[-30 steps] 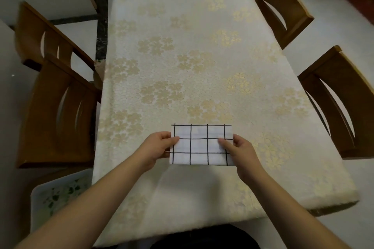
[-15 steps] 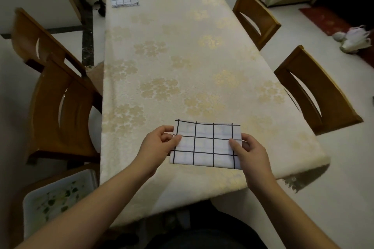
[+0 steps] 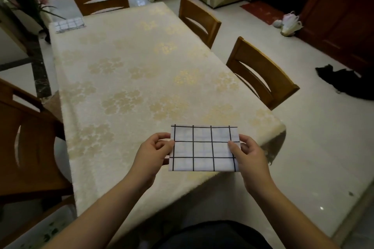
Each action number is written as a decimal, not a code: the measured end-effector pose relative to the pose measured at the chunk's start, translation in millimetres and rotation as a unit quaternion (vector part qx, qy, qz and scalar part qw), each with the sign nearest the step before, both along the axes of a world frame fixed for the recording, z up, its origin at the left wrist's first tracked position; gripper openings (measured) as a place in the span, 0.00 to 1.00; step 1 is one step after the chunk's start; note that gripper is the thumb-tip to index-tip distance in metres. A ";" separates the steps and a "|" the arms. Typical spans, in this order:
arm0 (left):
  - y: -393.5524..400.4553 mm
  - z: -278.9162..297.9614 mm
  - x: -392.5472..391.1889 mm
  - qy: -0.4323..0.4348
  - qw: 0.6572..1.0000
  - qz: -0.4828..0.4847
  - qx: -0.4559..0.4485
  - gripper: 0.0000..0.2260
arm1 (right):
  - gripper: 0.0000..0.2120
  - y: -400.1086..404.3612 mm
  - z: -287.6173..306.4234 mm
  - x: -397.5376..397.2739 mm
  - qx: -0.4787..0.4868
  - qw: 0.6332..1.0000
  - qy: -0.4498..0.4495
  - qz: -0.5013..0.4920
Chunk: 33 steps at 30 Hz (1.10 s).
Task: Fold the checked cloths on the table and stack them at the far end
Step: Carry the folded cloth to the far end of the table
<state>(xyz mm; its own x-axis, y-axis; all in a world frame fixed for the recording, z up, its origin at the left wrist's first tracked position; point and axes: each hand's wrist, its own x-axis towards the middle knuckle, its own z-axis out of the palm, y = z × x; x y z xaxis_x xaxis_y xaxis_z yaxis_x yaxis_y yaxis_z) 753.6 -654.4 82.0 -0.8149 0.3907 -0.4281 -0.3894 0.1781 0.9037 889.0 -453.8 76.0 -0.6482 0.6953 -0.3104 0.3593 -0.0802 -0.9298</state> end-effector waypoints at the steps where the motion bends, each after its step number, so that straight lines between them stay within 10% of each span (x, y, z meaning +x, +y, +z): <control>1: 7.2 1.8 3.3 0.005 1.000 -0.010 -0.005 0.07 | 0.18 3.8 0.9 7.3 -0.001 1.000 0.001 -0.011; 33: 277.9 14.2 147.4 0.018 0.978 -0.206 -0.010 0.08 | 0.09 216.3 6.6 220.1 0.005 0.975 0.027 -0.220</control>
